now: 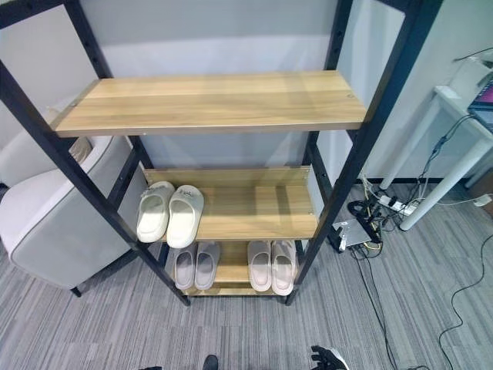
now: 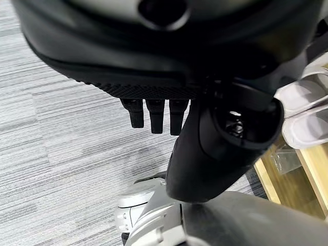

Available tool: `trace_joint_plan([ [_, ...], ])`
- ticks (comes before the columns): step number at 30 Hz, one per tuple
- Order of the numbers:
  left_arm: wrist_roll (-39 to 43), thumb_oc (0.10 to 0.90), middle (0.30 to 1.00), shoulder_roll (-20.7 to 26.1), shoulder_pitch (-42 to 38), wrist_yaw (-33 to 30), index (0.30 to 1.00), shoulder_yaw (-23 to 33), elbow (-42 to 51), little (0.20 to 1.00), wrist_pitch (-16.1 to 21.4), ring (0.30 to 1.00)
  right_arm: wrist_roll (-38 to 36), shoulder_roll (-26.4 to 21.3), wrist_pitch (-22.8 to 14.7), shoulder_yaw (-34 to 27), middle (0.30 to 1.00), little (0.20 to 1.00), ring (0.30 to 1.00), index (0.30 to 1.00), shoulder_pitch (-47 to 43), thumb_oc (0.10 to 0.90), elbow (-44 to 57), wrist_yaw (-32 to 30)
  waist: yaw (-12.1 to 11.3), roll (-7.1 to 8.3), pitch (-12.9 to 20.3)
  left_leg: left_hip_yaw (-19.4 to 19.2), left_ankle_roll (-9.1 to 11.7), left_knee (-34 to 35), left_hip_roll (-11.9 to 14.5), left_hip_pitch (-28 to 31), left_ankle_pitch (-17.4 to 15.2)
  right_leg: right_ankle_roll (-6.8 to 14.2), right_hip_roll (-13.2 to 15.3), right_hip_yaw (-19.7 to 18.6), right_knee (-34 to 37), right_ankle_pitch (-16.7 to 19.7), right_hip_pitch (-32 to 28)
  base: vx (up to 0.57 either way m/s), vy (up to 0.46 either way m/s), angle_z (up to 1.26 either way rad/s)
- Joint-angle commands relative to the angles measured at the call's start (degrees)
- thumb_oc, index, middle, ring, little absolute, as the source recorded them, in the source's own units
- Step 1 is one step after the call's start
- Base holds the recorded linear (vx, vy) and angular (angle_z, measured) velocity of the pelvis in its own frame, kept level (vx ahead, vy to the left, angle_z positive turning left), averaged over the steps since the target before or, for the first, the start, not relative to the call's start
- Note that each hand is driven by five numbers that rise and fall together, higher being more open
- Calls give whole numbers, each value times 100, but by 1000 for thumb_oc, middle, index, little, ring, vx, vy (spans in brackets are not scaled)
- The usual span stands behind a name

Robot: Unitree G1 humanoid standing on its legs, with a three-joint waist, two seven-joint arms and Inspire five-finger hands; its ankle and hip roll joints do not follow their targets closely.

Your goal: Arrange the slippers neatly on the shoe rack.

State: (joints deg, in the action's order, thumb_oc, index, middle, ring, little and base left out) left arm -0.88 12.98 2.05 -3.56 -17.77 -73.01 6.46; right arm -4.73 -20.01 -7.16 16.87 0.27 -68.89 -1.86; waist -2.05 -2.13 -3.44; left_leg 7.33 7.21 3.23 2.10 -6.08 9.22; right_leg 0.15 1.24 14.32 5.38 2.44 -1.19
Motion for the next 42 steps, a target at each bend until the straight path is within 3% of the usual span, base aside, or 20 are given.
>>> trace_joint_plan([
  [1, -185, 800, 900, -303, -437, 45, 900, -44, -69, 900, 177, 900, 132, -26, -48, -242, 900, 900, 900, 900, -285, 800, -111, -185, -47, 548, -141, -325, -182, -1319, -49, 319, -1326, 486, 438, -74, -38, 27, 419, -54, 15, 12],
  [7, -258, 800, 900, -314, -530, 48, 900, -77, -54, 900, 187, 900, 358, -29, 56, -279, 900, 900, 900, 900, -232, 800, -295, -196, 115, 507, -57, -97, -140, -1272, 33, 970, -1662, 525, 406, 77, -83, 202, 585, -78, 59, 23],
  [10, -319, 800, 900, -327, -581, 61, 900, -138, -29, 900, 174, 900, 396, 14, 96, -280, 900, 900, 900, 900, -232, 800, -317, -178, 202, 525, -43, -170, -247, -971, -72, 1107, -1938, 575, 463, 112, -136, 382, 767, -87, 84, 37],
  [13, -377, 800, 900, -274, -673, 48, 900, -149, -57, 900, 178, 900, 416, 124, 112, -225, 900, 900, 900, 900, -327, 800, -246, -188, 203, 591, -130, -72, -403, -567, -269, 1187, -1946, 708, 556, 88, -186, 670, 1099, -201, 160, -2],
  [18, -429, 800, 900, -194, -718, 47, 900, -120, -159, 900, 192, 900, 481, 222, 142, -205, 900, 900, 900, 900, -488, 800, -215, -218, 199, 665, -301, 232, -559, -451, -533, 1093, -1814, 911, 687, -151, -316, 810, 1378, -187, 111, 3],
  [21, -483, 800, 900, -50, -764, 45, 900, -102, -237, 900, 178, 900, 468, 259, 146, -169, 900, 900, 900, 900, -585, 800, -180, -209, 212, 661, -446, 237, -691, -616, -630, 804, -1720, 975, 632, -932, -826, 548, 1555, -230, 97, 5],
  [23, -515, 800, 900, 32, -708, 55, 900, -71, -289, 900, 166, 900, 441, 258, 138, -174, 900, 900, 900, 900, -547, 800, -219, -192, 137, 648, -421, 196, -764, -662, -678, 642, -1613, 891, 597, -1138, -1135, 319, 1374, -273, 108, 2],
  [24, -516, 800, 900, 107, -671, 69, 900, -10, -321, 900, 147, 900, 446, 268, 130, -178, 900, 900, 900, 900, -490, 800, -264, -173, 54, 603, -343, 164, -797, -621, -646, 496, -1438, 795, 567, -1161, -1504, 89, 1153, -210, 81, -4],
  [26, -522, 800, 900, 142, -664, 83, 900, 13, -318, 900, 140, 900, 446, 285, 129, -183, 900, 900, 900, 900, -425, 800, -285, -164, 13, 605, -269, 168, -794, -578, -649, 451, -1377, 784, 538, -1210, -1548, -37, 996, -102, 32, -9],
  [29, -530, 800, 900, 190, -638, 58, 900, 40, -278, 900, 155, 900, 506, 352, 172, -204, 900, 900, 900, 900, -259, 800, -361, -145, -214, 691, 2, -12, -728, -346, -662, 293, -1177, 820, 637, -1050, -1121, -265, 299, -123, -19, 8],
  [33, -541, 800, 900, 158, -613, 35, 900, 70, -264, 900, 174, 900, 592, 386, 178, -179, 900, 900, 900, 900, -230, 800, -358, -192, -247, 715, 199, -170, -687, -36, -599, 345, -1053, 890, 671, -836, -674, -253, 155, -42, -43, -14],
  [42, -452, 800, 900, 32, -747, 22, 900, -52, -147, 900, 183, 900, 801, 376, 237, -62, 900, 900, 900, 900, -190, 800, -447, -254, -129, 658, 267, -222, -566, 132, -471, 443, -881, 783, 495, -857, -481, -362, 13, -51, -56, -3],
])
